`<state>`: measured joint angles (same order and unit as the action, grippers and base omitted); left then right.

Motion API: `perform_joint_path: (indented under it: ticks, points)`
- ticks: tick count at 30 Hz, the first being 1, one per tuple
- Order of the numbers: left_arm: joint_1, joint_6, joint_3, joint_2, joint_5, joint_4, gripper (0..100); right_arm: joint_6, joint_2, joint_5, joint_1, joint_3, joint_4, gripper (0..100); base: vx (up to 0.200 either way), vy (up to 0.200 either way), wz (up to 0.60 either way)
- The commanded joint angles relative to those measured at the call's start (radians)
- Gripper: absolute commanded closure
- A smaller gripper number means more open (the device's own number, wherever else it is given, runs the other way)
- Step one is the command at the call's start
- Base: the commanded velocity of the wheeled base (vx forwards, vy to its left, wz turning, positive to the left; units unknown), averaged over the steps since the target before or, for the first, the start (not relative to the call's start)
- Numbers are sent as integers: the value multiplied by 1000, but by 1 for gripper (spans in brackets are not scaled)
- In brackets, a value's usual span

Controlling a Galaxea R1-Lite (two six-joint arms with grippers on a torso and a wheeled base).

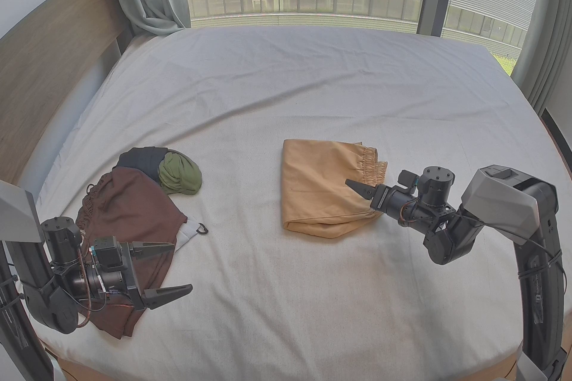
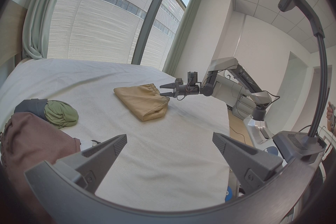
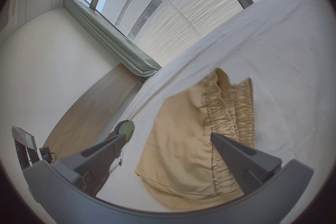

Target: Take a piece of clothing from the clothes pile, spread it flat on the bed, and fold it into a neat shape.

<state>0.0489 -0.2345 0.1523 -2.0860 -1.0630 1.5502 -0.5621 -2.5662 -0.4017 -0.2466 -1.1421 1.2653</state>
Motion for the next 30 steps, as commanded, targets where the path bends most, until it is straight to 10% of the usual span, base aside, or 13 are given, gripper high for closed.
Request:
perform_joint_path:
  ticks: [1, 20, 24, 30]
  points:
    - [0, 0, -4, -9, 0, 1, 0, -1, -57, 4, 1, 4, 0, 0, 0, 0, 0]
    - [-8, 4, -13, 47, -2, -1, 0, 34, 454, 15, -23, 397, 163, 0, 0, 0, 0]
    - [-34, 12, -33, 115, -2, -2, 0, 125, 564, 17, -31, 486, 152, 0, 0, 0, 0]
    - [-212, 50, -82, 317, -3, -13, 0, 528, 750, 40, 35, 766, 169, 0, 0, 0, 0]
